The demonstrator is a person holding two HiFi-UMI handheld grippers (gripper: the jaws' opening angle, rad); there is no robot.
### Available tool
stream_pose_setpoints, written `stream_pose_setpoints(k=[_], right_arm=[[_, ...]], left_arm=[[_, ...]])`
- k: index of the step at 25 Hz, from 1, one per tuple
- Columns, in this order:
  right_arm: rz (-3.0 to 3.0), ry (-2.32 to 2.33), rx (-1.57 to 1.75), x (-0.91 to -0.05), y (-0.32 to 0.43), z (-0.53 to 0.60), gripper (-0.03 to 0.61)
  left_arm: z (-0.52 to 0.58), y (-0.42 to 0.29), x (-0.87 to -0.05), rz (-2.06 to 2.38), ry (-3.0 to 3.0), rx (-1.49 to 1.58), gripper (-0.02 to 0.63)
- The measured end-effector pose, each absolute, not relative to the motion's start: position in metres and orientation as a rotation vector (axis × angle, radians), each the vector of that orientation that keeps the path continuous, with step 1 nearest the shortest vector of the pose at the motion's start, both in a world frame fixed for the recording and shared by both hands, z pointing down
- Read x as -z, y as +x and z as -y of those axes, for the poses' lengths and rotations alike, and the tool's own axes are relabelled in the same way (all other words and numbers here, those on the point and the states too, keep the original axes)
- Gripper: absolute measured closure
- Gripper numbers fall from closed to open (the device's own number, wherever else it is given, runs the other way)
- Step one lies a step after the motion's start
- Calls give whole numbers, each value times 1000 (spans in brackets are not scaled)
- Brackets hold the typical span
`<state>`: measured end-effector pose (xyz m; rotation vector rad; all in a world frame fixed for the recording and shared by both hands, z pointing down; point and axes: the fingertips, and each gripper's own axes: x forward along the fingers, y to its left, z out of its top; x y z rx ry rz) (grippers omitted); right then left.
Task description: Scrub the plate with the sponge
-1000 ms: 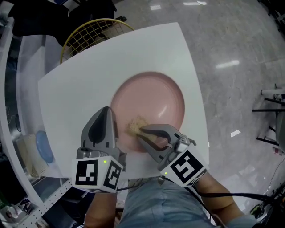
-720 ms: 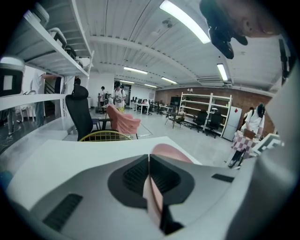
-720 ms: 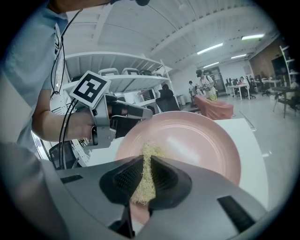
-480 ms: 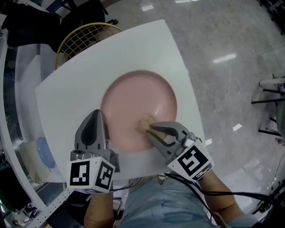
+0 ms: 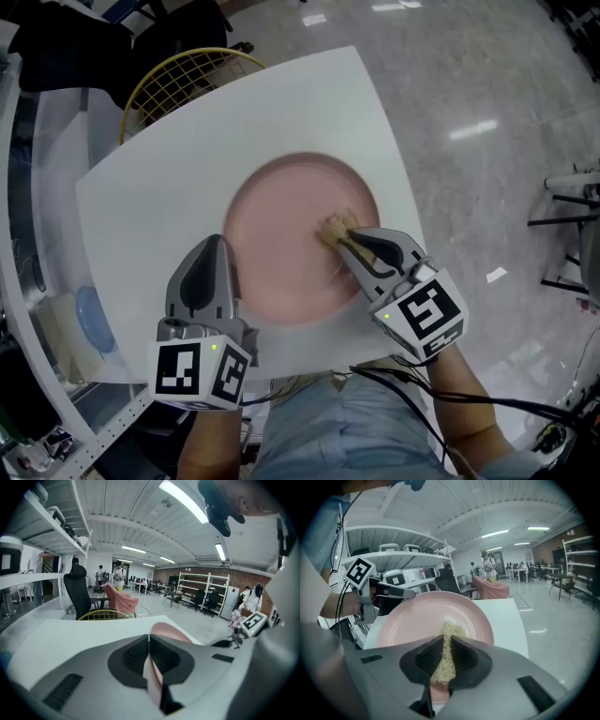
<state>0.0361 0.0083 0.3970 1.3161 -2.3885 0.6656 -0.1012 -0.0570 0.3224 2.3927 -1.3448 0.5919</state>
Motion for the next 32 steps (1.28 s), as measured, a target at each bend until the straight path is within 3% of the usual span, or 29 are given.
stream_pose_setpoints(k=[16, 25, 32], right_arm=[[2484, 1232, -514, -364, -5, 36, 525], [2576, 1035, -529, -356, -50, 13, 525], [2564, 1010, -599, -373, -44, -9, 525]], left_arm=[[60, -99, -319, 1320, 2388, -548, 594], [72, -108, -324, 1342, 2361, -548, 594], [76, -113, -329, 1352, 2354, -556, 594]])
